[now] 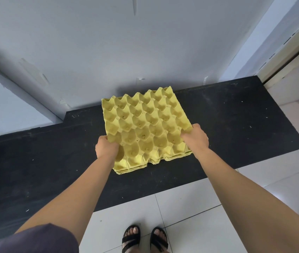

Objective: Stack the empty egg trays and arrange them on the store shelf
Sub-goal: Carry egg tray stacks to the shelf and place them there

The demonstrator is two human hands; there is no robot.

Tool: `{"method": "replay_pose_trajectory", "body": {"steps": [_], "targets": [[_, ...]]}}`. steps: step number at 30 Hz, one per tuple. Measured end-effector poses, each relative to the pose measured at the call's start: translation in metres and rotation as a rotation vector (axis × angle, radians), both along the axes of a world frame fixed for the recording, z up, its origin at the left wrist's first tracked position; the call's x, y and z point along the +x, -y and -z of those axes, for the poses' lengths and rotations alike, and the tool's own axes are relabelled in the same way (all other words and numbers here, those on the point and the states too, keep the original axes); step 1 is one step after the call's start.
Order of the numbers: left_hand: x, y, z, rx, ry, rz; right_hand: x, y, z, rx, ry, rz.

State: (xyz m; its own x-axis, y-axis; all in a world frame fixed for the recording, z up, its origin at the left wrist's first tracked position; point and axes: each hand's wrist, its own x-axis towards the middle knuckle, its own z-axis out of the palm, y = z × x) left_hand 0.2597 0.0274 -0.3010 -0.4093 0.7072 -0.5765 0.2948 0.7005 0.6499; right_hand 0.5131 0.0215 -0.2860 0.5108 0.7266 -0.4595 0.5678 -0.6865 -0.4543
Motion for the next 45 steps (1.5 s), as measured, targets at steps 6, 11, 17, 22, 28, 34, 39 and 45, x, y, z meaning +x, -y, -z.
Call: {"method": "replay_pose_trajectory", "body": {"steps": [6, 11, 17, 22, 28, 34, 39, 45], "targets": [[-0.003, -0.003, 0.0, -0.071, 0.088, -0.061, 0.004, -0.002, -0.008, 0.02, -0.137, 0.051], [-0.011, -0.008, 0.0, -0.162, 0.179, -0.129, 0.011, -0.001, -0.006, -0.055, -0.326, 0.155], [-0.015, -0.007, -0.001, -0.208, 0.179, -0.042, 0.013, -0.01, -0.012, -0.148, -0.381, 0.171], [-0.008, -0.01, -0.01, -0.214, 0.165, -0.047, 0.014, -0.011, -0.012, -0.094, -0.402, 0.194], [-0.008, -0.002, -0.019, -0.096, 0.134, -0.074, 0.017, -0.004, -0.021, 0.086, -0.328, 0.155], [-0.019, 0.002, -0.041, -0.113, 0.223, -0.043, 0.017, 0.0, -0.052, -0.053, -0.485, 0.174], [-0.021, 0.003, -0.064, -0.138, 0.178, -0.034, 0.008, 0.0, -0.076, -0.021, -0.385, 0.23], [-0.024, 0.012, -0.096, -0.092, 0.086, -0.026, -0.002, -0.001, -0.112, 0.103, -0.219, 0.133]]}}
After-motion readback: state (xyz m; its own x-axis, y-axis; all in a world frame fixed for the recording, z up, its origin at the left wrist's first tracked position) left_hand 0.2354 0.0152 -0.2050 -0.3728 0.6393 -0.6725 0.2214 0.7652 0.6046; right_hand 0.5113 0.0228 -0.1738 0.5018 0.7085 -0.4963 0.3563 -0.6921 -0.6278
